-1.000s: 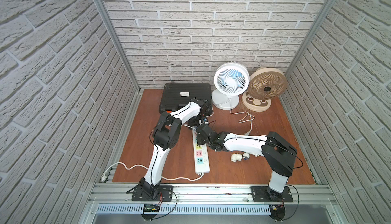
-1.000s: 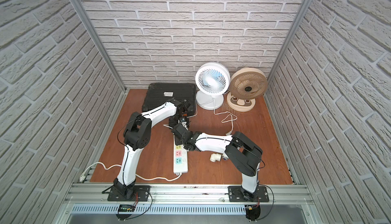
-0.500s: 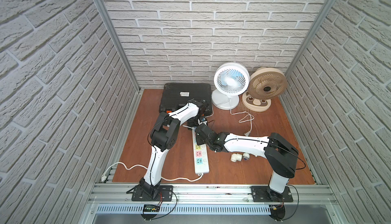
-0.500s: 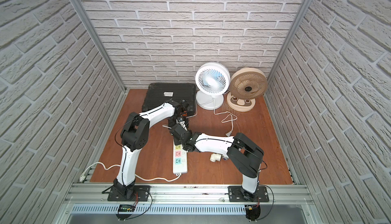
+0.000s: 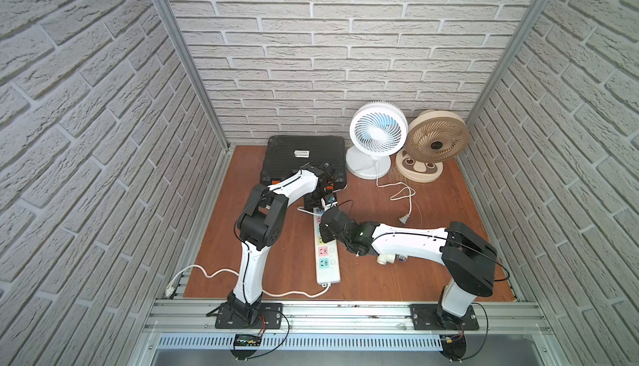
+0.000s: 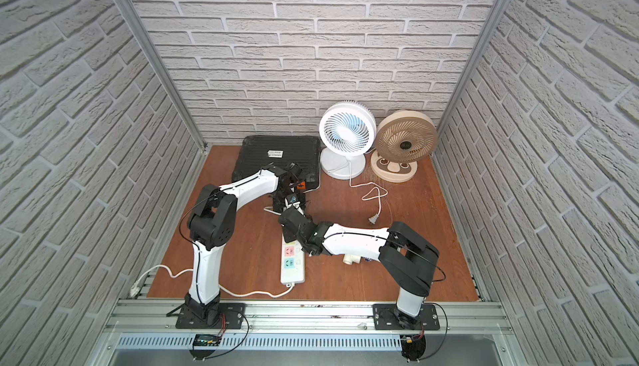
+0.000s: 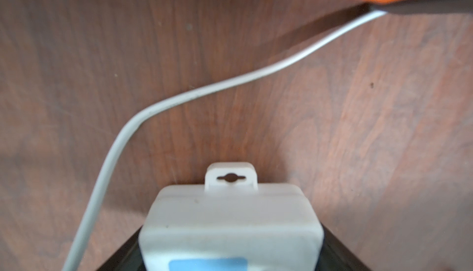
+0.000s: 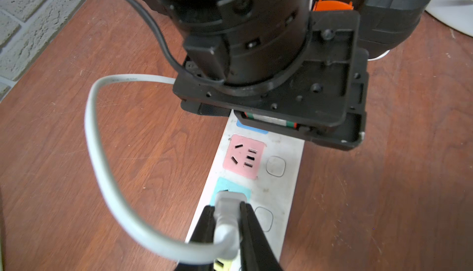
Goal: Unplug the desk fan from the power strip
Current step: Remove the plug from the socket.
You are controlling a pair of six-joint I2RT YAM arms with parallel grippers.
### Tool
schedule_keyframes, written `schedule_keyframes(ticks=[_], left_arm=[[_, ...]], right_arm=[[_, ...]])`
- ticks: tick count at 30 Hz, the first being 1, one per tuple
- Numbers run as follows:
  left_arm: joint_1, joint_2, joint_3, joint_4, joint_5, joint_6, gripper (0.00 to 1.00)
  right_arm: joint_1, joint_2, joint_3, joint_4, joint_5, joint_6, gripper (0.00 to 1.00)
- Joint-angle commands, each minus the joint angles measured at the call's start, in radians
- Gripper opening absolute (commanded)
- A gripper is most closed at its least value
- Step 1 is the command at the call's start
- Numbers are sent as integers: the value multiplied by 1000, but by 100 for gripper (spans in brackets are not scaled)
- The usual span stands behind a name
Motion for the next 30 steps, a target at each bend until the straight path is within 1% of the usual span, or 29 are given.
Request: schedule_keyframes(ticks=[1,2,3,4,14,17,25,30], left_arm=[[-18,-7,-38,36,72,0,89],[-17,-18,-39,35,68,3,92],[-17,-31,-39,33,65,6,97],[-18,-44,-42,33,64,8,98],[-27,-183,-75,49,35,56,98],[-29,-239,-111,91,19,62,98],[-27,-398,-211,217,-69,66,98],[-17,-505,-240,287,-121,75,98]], right_arm=[[10,-41,-9,62,-6,-18,3],[10,-42,-9,63,-6,-20,3],[10,-43,-7,63,-7,-21,3],[11,-43,-5,64,-9,-23,3],[10,-60,29,64,-19,-42,3],[10,-65,46,64,-25,-52,3],[3,-77,95,46,-30,-84,3],[-16,-73,127,33,-44,-94,3]])
